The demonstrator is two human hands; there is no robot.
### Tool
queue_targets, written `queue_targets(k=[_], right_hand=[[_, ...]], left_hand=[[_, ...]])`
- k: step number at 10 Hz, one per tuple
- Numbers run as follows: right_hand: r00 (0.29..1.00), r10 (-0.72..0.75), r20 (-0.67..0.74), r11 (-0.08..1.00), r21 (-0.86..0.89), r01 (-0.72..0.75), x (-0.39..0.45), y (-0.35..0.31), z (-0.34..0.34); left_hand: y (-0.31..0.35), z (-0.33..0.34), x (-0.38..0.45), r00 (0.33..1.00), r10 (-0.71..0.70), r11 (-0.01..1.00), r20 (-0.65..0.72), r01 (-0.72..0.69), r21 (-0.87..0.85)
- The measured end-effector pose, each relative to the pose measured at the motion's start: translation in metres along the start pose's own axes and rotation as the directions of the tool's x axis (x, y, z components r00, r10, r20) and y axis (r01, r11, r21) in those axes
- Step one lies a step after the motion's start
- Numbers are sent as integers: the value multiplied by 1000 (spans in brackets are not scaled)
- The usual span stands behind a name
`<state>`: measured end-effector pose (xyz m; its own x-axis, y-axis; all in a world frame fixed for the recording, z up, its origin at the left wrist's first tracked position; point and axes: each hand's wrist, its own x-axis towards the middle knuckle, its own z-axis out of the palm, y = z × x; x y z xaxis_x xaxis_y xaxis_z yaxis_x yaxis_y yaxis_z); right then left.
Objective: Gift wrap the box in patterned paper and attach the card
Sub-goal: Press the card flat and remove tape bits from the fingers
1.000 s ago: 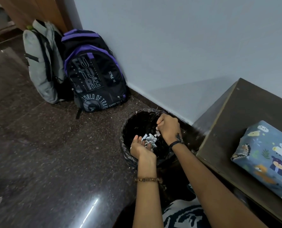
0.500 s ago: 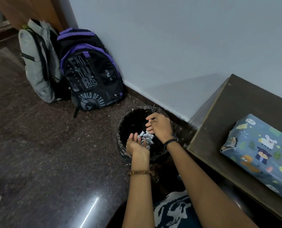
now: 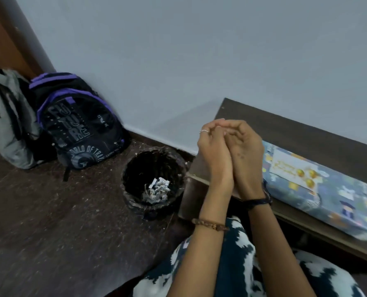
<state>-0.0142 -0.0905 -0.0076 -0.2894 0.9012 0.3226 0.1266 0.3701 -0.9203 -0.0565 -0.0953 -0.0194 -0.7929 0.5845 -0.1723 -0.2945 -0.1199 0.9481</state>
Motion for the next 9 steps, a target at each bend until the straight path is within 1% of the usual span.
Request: queue_targets(k=[1,2,3,4,5,6,7,8,9], right_hand=[[991,-60,-117,997,-45,55,-15,6,-56],[962,-49,-270,975,-223,-13,-26,23,-98],[917,-53,-394,892,-431,-134,-40,45,-135],[853,-104,-512,743,-610,-275,-54,60,-157],[721,154,-675,601,-516,-611,-62,70,-171],[614,389,-687,628,-290,-722,-62,74,-180],[623,365,-692,791,-122,-599,-46,72,-193],[670,289,-684,906,-30,-421,-16,60,-211],[699,236,-675,952,16,-307,11,52,-226]], left_hand=[[11,25,-53,951,30,982,308,-86,170],[-10,27,-61,832,168,724,529,-468,507],[-28,29,-62,808,249,526,535,-576,625],[-38,23,-60,869,273,408,413,-493,768],[-46,16,-48,956,98,572,275,-280,771],[-48,17,-48,968,73,574,241,-239,784],[-36,31,-39,962,154,565,227,-274,778],[-8,58,-19,908,315,596,276,-416,686],[17,87,-1,873,394,674,288,-488,555]])
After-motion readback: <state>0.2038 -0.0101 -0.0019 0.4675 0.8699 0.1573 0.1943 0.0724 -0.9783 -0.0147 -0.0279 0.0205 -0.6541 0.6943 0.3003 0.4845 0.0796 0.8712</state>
